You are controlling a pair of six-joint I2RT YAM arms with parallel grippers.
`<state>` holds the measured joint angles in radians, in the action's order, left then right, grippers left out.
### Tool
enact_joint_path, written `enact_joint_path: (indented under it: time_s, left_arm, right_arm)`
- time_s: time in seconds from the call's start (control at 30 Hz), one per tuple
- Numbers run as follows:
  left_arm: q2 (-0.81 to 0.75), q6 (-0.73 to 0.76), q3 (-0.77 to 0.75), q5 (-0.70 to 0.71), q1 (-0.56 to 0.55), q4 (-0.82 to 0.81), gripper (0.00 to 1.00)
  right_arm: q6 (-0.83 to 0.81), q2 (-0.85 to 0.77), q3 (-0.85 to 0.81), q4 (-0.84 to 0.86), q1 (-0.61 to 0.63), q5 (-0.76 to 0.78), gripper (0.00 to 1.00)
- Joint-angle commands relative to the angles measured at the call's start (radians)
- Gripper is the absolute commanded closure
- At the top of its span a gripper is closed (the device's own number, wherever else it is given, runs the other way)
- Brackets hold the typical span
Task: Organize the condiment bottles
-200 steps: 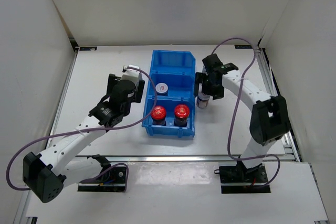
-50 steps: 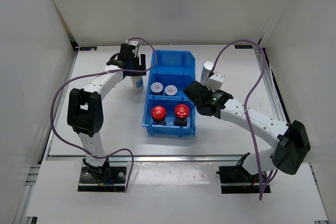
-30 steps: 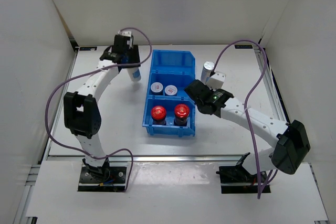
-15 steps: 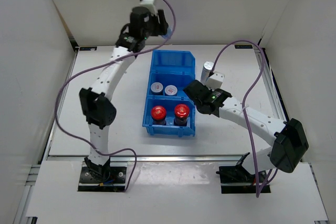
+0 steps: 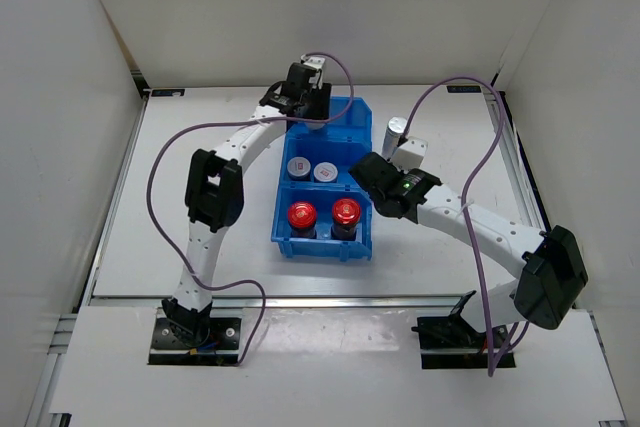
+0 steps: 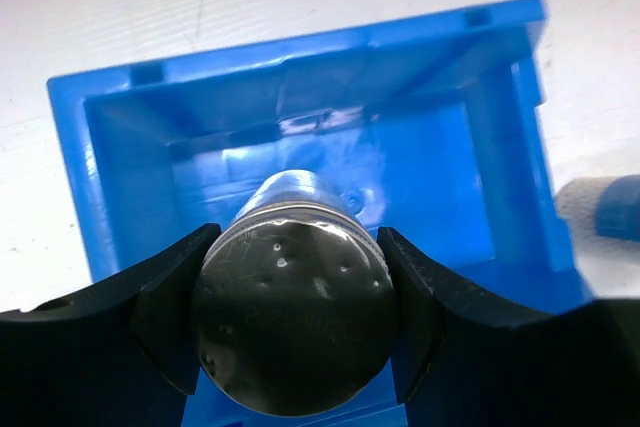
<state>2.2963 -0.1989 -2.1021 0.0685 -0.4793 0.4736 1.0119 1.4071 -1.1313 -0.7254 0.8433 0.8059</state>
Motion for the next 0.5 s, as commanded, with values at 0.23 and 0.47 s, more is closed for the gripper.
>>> enact_joint_path:
  time_s: [0.23, 0.47]
  left_arm:
    - [-0.142, 0.049, 0.036, 0.051, -0.011, 0.008, 0.0]
    - [-0.449, 0.081, 0.065, 0.151, -0.021, 0.062, 0.0]
  right_arm:
    - [0.008, 0.001, -0.044, 0.014, -0.013, 0.021, 0.05]
    - [0.073, 0.01, -0.064, -0.063, -0.029, 0.041, 0.0]
